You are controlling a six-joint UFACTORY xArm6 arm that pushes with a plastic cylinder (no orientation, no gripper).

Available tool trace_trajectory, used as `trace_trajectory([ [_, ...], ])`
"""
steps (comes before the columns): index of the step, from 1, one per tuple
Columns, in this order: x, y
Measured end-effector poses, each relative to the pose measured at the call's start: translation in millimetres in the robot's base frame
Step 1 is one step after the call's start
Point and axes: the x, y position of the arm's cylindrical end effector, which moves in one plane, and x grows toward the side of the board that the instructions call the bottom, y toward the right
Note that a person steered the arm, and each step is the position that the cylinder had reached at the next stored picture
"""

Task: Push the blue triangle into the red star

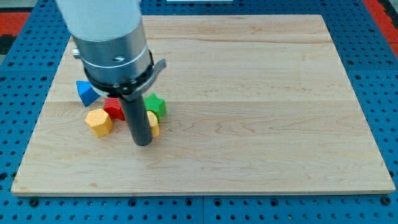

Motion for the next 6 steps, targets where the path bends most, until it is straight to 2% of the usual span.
trace_trajectory([
  [1, 30, -44],
  [2, 41, -134],
  [3, 22, -147],
  [5, 12, -135],
  [6, 1, -193],
])
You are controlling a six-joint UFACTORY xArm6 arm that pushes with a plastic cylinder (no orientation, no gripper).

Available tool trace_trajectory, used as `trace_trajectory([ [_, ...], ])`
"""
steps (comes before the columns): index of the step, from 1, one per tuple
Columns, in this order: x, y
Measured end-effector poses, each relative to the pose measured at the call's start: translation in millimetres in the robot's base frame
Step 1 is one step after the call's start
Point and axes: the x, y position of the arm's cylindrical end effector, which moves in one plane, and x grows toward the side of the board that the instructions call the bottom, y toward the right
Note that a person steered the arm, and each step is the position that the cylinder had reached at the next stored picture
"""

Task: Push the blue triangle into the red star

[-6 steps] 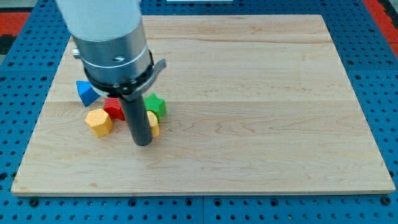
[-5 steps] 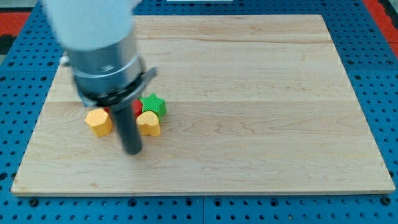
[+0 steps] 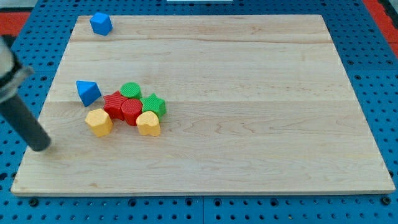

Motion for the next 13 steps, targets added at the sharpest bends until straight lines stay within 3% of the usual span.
trace_trajectory([
  [1, -75, -17],
  [2, -160, 15],
  [3, -179, 80],
  [5, -94, 88],
  [6, -86, 17],
  [7, -87, 23],
  [8, -87, -17],
  [13, -2, 42],
])
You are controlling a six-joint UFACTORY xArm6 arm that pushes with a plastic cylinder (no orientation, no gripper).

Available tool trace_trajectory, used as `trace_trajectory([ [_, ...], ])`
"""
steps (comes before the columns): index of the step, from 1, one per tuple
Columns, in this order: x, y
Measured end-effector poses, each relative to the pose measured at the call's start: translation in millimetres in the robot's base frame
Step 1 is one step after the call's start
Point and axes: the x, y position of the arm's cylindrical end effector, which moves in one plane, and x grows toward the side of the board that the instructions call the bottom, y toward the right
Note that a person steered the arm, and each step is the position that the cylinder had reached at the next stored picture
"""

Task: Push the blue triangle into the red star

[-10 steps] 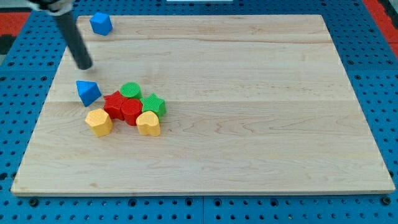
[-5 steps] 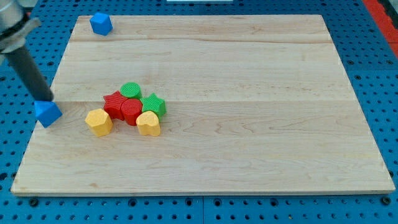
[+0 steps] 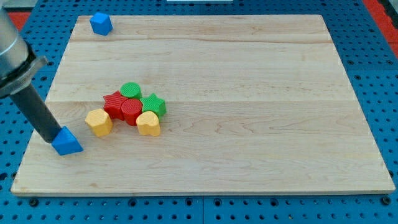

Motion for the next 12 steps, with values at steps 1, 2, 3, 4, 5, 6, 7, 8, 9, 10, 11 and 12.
trace_trajectory([
  [1, 13, 6],
  [2, 29, 10],
  [3, 38, 18],
  [4, 46, 26],
  [5, 49, 36],
  [6, 49, 57],
  [7, 48, 83],
  [8, 47, 99],
  [9, 32, 98],
  [10, 25, 98],
  [11, 18, 88],
  [12, 30, 63],
])
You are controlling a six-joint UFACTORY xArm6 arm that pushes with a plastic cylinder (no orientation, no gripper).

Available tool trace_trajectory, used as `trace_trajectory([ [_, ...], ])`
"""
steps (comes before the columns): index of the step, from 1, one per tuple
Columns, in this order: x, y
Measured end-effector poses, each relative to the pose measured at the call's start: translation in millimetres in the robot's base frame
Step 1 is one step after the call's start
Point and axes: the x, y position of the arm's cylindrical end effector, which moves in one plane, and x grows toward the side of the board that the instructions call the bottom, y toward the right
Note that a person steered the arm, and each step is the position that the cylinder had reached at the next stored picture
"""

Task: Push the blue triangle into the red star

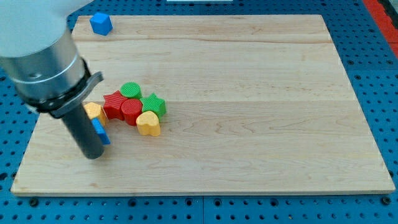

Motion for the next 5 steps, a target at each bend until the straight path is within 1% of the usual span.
trace_trajectory([
  [1, 2, -23],
  [4, -30, -18],
  [5, -30, -4],
])
